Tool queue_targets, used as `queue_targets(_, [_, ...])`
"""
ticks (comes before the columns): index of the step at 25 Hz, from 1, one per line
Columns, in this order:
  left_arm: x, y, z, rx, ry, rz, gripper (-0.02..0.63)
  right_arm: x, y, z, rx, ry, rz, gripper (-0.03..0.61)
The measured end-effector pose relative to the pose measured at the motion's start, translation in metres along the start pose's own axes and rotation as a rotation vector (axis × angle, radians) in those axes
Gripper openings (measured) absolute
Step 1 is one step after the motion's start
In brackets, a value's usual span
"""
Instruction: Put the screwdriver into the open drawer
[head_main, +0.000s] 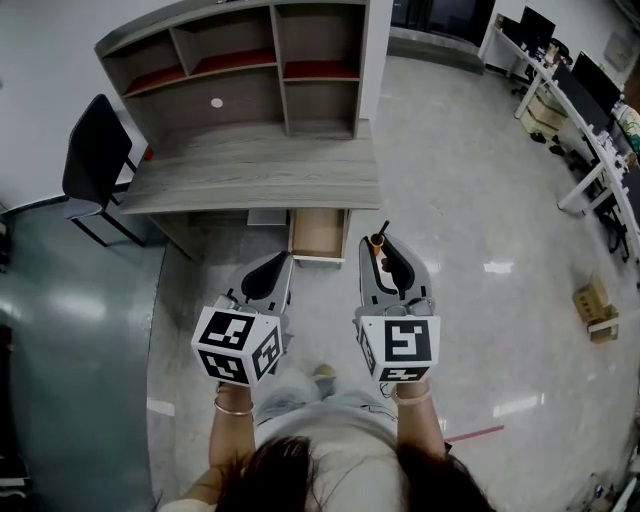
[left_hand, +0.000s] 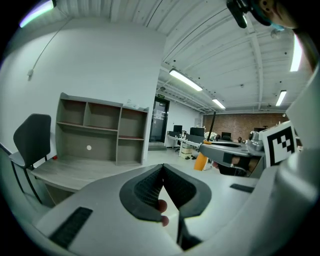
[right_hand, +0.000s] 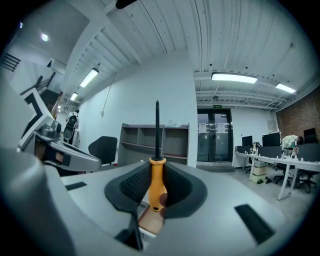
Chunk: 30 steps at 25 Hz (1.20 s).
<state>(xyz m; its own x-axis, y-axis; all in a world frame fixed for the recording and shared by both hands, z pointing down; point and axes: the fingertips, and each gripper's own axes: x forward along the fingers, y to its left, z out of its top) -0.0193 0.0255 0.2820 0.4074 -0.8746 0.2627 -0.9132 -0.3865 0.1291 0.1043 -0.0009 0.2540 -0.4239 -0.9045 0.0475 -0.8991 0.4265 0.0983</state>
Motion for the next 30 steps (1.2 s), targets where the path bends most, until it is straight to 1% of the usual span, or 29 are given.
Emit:
queue_targets(11, [0.012,0.01,0.0,-0.003,0.011,0.042,0.017,0.016,-0.001,-0.014,-0.008,0.015,0.04,0.087])
queue_targets(21, [0.029,0.045,0.002,-0.031,0.012,0.068,0.017,0.049,0.001,-0.03,-0.014,0.061,0.045,0.087])
queue_targets(26, [0.045,0.069,-0.003,-0.048,0.031,0.068,0.017,0.074,0.007,-0.045,-0.02,0.112,0.05,0.087])
queue_targets(30, [0.059,0.088,0.0,-0.061,0.04,0.069,0.017,0.095,0.011,-0.049,-0.024,0.121,0.065,0.087])
